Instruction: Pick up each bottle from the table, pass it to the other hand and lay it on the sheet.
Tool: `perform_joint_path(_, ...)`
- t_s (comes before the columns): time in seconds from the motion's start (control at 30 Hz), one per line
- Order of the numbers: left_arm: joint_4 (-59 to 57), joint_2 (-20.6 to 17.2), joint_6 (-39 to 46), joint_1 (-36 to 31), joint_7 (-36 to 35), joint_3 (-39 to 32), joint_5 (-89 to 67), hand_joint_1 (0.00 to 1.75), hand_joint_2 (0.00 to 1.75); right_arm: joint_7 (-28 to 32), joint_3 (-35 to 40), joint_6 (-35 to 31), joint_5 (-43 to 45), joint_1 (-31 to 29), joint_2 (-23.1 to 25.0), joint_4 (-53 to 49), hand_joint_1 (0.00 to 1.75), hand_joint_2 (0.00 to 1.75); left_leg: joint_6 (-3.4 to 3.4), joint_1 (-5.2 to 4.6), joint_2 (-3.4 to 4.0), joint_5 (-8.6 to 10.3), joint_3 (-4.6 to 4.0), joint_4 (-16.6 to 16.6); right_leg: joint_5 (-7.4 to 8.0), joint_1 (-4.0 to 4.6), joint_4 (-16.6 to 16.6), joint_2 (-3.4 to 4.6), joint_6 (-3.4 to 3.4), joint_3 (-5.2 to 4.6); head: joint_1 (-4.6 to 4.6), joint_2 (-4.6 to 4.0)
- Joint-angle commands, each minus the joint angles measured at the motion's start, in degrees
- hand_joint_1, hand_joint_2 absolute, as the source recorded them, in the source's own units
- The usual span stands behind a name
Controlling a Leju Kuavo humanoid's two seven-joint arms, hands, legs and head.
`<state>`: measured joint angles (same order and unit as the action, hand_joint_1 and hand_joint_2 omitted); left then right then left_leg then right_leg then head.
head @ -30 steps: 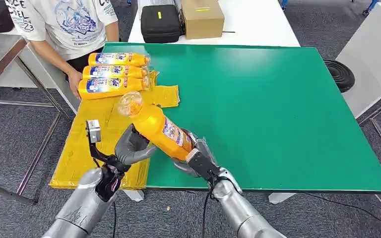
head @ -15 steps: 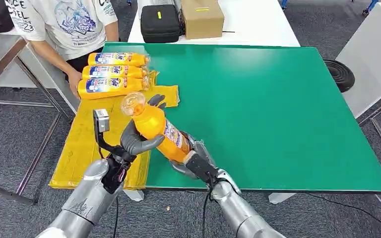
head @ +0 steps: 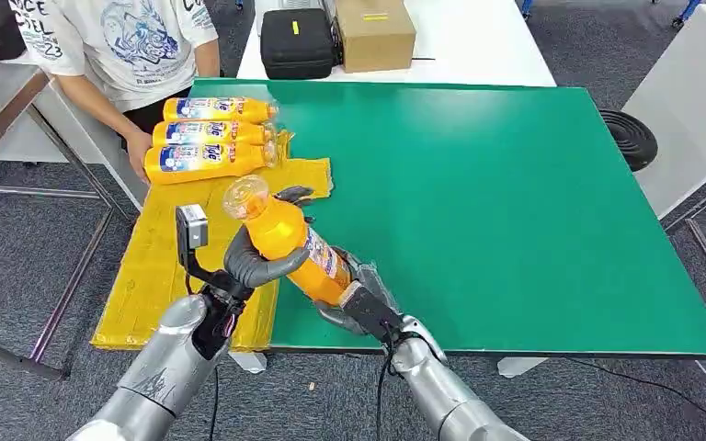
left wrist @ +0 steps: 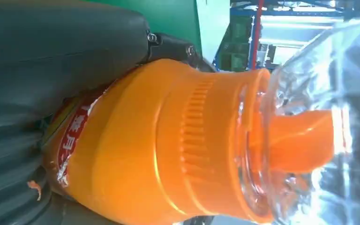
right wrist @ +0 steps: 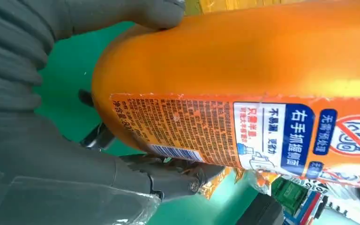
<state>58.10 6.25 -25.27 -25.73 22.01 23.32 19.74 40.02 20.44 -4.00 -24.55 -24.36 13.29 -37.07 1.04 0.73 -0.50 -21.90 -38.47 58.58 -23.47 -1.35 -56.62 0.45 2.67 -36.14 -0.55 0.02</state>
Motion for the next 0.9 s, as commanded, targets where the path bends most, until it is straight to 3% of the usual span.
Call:
perform_joint_path(0.03,-3.40,-1.23,-2.86,-2.17,0.63,2.25,0.85,1.75,1.75,-0.02,-0.10,0.51,-0.49,-2.42,-0.28,3.82,1.75,1.75,-0.01,0.01,0.02,-0.05,0.16,-0.03,-0.05,0.03,0.03,-0.03,-0.09,0.16,0.00,0.00)
perform_joint_path(0.3,-3.29,-1.12,-4.26,-2.46,0.21,2.15,1.50,1.75,1.75,-0.02,-0.71,0.76,-0.84,-2.55,-0.16,4.05,1.75,1.75,0.00,0.00,0.00,-0.05,0.16,-0.02,-0.06,0.02,0.02,-0.05,-0.08,0.16,0.00,0.00)
perform_joint_path(0.33,-3.16,-1.18,-4.04,-2.51,0.18,2.00,1.38,1.75,1.75,-0.02,-1.39,0.51,-0.63,-2.61,0.07,4.23,1.47,1.75,-0.01,0.03,0.02,-0.15,0.37,-0.01,-0.15,0.07,0.03,-0.07,-0.16,0.40,0.00,0.00)
perform_joint_path(0.37,-3.10,-1.19,-3.95,-2.48,0.15,1.93,1.35,1.75,1.75,-0.02,-1.74,0.43,-0.50,-2.62,0.17,4.33,0.00,1.75,-0.01,0.02,0.00,-0.10,0.26,0.00,-0.11,0.05,0.02,-0.07,-0.12,0.28,0.00,0.00)
perform_joint_path(0.4,-2.95,-1.27,-3.35,-2.49,0.12,1.74,1.08,1.75,1.75,-0.02,-2.57,0.48,-0.37,-2.76,0.42,4.71,0.00,1.75,0.00,0.00,0.01,-0.05,0.15,-0.02,-0.05,0.02,0.02,-0.03,-0.08,0.15,0.00,0.00)
perform_joint_path(0.43,-2.98,-1.47,-2.66,-2.72,0.13,1.70,0.44,1.75,1.75,-0.03,-2.98,0.00,-0.73,-2.80,0.50,4.74,0.00,0.00,-0.01,0.02,0.04,-0.13,0.31,0.00,-0.12,0.06,0.03,-0.04,-0.14,0.33,0.00,0.00)
perform_joint_path(0.6,-3.80,-2.14,1.22,-3.75,1.04,1.09,-2.86,1.75,1.75,-0.02,-4.26,-0.72,-1.18,-2.15,0.15,3.17,0.00,0.00,-0.01,-0.01,0.02,-0.08,0.21,-0.01,-0.08,0.02,0.00,-0.03,-0.11,0.21,0.00,0.00)
perform_joint_path(0.9,-5.89,-4.13,21.37,-7.99,3.91,-1.92,-20.94,1.75,1.75,-0.37,-6.22,-1.14,-2.43,2.43,-1.39,-5.48,0.00,0.00,-0.01,0.03,0.00,-0.07,0.20,-0.01,-0.08,0.06,0.03,-0.06,-0.11,0.22,0.02,0.00)
